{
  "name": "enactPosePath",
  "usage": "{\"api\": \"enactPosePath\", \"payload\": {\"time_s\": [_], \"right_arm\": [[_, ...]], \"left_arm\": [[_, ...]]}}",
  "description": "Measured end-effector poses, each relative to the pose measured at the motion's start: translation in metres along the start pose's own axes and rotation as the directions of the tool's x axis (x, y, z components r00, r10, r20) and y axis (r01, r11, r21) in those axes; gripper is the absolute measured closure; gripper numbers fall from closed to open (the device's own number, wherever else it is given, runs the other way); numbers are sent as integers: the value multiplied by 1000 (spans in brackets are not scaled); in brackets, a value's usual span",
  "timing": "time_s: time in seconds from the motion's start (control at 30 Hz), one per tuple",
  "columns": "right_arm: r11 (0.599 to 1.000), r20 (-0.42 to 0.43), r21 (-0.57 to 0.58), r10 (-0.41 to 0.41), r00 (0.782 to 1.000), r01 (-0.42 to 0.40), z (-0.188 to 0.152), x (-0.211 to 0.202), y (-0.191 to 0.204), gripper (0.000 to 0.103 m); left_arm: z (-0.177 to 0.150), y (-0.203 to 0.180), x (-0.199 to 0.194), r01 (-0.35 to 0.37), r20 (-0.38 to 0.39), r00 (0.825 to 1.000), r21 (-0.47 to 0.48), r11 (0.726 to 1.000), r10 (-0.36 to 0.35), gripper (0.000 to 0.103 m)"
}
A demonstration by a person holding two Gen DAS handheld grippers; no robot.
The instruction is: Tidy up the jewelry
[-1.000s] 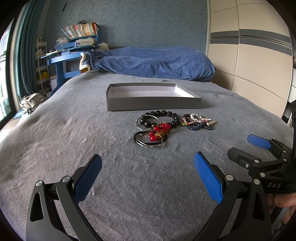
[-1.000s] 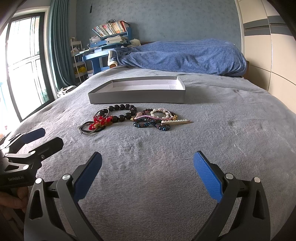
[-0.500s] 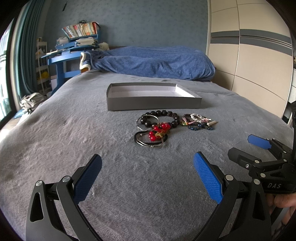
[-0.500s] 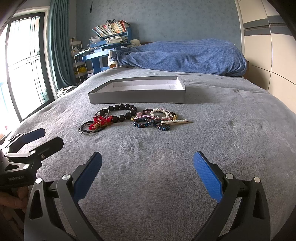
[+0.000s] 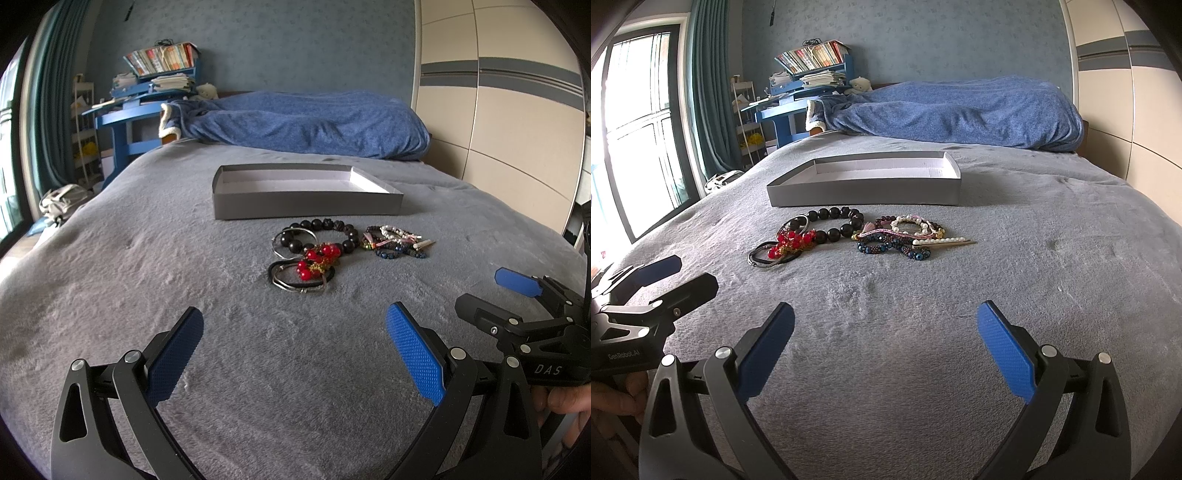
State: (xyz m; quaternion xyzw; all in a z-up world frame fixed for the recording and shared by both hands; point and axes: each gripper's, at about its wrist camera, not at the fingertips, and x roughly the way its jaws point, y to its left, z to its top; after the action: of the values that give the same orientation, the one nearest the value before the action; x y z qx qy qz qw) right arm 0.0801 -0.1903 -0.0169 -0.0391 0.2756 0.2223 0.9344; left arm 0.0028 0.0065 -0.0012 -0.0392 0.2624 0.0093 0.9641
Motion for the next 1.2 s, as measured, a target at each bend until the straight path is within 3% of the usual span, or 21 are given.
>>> {"api": "enactPosePath", "payload": {"time_s": [0.5,0.67,0.73,0.8,0.87,1.03,1.2], "right_arm": [[998,-47,68,12,999,-9,9,3,-12,5],[996,-75,93,22,997,-15,22,12,-18,5],[995,-87,97,30,996,-22,26,16,-21,5],[995,-105,92,37,994,-27,31,23,-22,5],[996,-109,83,37,993,-28,35,26,-24,5],[996,-116,88,36,993,-26,40,33,-34,5],[994,-128,105,54,990,-40,36,37,-35,5]], "left_arm": [[14,-1,-2,-17,-5,1000,60,998,17,5],[35,11,18,-22,-85,996,76,997,29,5],[39,17,33,-1,-160,987,55,998,10,9],[40,19,47,22,-224,975,57,998,-9,26],[40,15,57,49,-252,967,76,996,-28,34],[49,-2,70,139,-281,955,143,980,-95,44],[55,-24,85,170,-300,949,237,957,-94,58]]}}
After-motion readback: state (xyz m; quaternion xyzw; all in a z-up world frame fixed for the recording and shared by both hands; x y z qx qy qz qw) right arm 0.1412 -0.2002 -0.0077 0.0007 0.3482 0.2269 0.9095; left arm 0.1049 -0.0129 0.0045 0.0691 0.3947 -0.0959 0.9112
